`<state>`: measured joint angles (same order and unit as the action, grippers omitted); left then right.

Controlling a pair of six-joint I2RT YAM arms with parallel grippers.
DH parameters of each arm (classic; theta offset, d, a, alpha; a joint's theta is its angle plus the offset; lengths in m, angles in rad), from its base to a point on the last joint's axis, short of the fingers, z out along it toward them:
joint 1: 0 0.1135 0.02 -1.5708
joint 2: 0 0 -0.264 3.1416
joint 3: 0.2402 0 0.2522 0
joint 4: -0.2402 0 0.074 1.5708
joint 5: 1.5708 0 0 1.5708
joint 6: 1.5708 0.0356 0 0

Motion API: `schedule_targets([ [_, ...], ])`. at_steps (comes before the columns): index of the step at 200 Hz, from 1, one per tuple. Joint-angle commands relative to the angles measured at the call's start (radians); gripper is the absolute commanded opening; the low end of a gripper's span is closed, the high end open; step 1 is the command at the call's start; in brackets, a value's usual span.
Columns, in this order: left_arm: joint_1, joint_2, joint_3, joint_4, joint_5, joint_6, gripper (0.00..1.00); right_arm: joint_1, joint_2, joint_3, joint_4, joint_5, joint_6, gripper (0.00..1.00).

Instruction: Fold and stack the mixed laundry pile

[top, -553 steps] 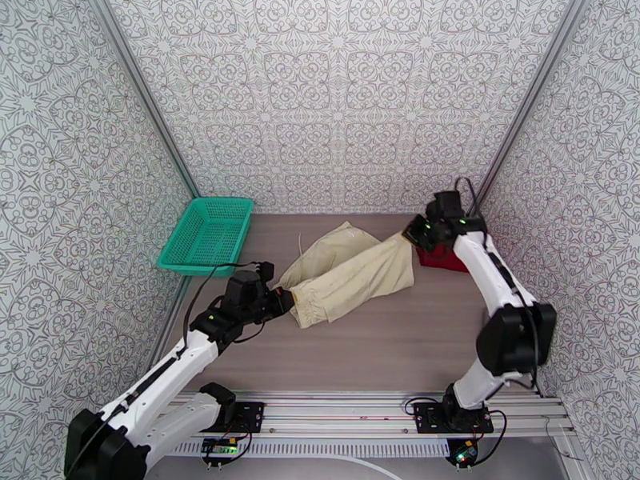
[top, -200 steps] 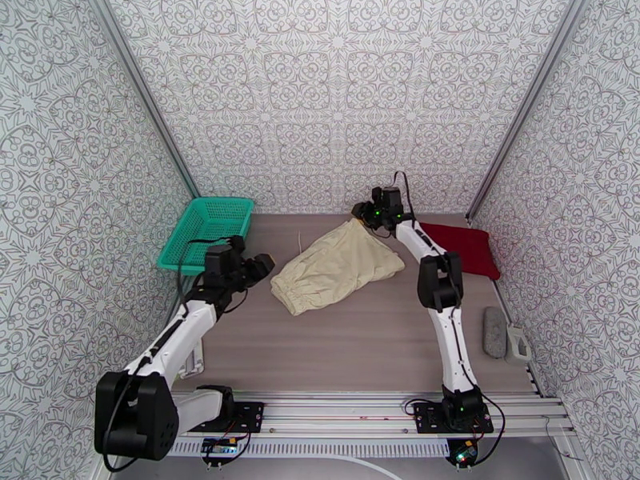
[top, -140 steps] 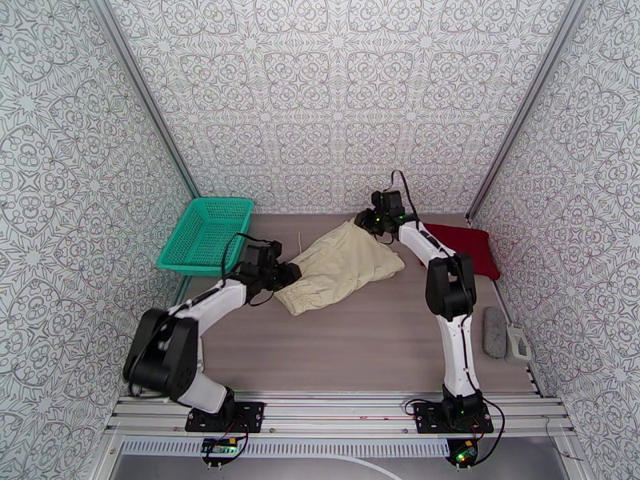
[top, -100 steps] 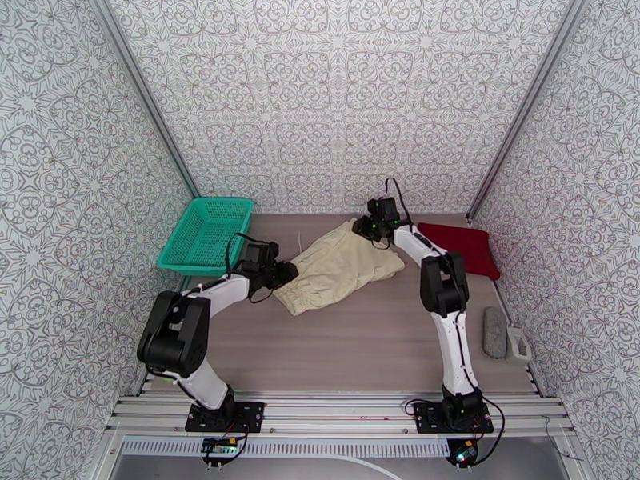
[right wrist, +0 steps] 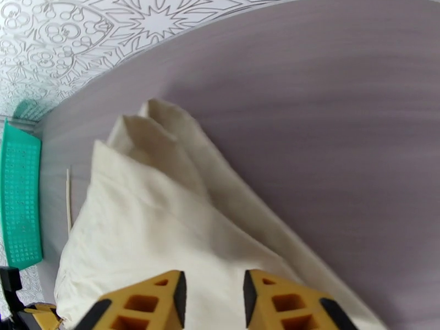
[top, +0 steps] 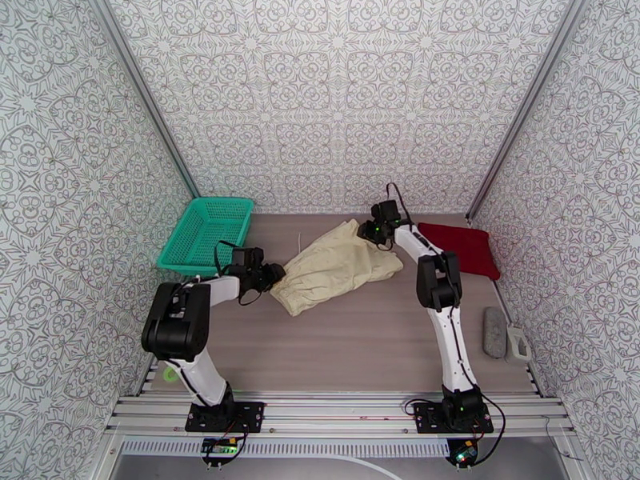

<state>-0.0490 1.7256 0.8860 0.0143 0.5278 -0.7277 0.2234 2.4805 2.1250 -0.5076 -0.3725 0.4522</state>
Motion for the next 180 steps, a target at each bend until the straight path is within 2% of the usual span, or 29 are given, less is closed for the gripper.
schedule_targets([
  [1, 0.016, -0.164, -0.010, -0.094, 0.011, 0.038, 0.44, 0.048, -0.236, -0.145, -0.004, 0.015, -0.154, 0.50],
  [12, 0.028, -0.238, -0.021, -0.151, 0.005, 0.068, 0.49, 0.086, -0.356, -0.294, 0.064, 0.021, -0.221, 0.64],
  [28, 0.060, -0.331, -0.062, -0.228, 0.015, 0.109, 0.55, 0.164, -0.506, -0.474, 0.144, 0.063, -0.328, 0.75],
  [42, 0.093, -0.400, -0.114, -0.274, 0.024, 0.133, 0.60, 0.248, -0.584, -0.587, 0.161, 0.108, -0.414, 0.80],
  [63, 0.139, -0.472, -0.198, -0.301, 0.058, 0.156, 0.60, 0.402, -0.641, -0.682, 0.168, 0.175, -0.517, 0.82],
  [86, 0.182, -0.524, -0.292, -0.256, 0.077, 0.157, 0.64, 0.576, -0.624, -0.718, 0.165, 0.256, -0.599, 0.83],
  [106, 0.214, -0.546, -0.337, -0.231, 0.082, 0.178, 0.67, 0.670, -0.570, -0.718, 0.183, 0.287, -0.619, 0.83],
  [126, 0.222, -0.563, -0.345, -0.243, 0.054, 0.214, 0.71, 0.699, -0.501, -0.674, 0.182, 0.308, -0.626, 0.83],
  [151, 0.234, -0.557, -0.356, -0.200, 0.052, 0.154, 0.84, 0.710, -0.442, -0.628, 0.169, 0.306, -0.644, 0.84],
  [164, 0.258, -0.537, -0.352, -0.196, 0.088, 0.142, 0.99, 0.723, -0.419, -0.618, 0.152, 0.317, -0.664, 0.83],
  [180, 0.292, -0.536, -0.362, -0.178, 0.097, 0.114, 0.99, 0.741, -0.399, -0.625, 0.148, 0.316, -0.678, 0.83],
])
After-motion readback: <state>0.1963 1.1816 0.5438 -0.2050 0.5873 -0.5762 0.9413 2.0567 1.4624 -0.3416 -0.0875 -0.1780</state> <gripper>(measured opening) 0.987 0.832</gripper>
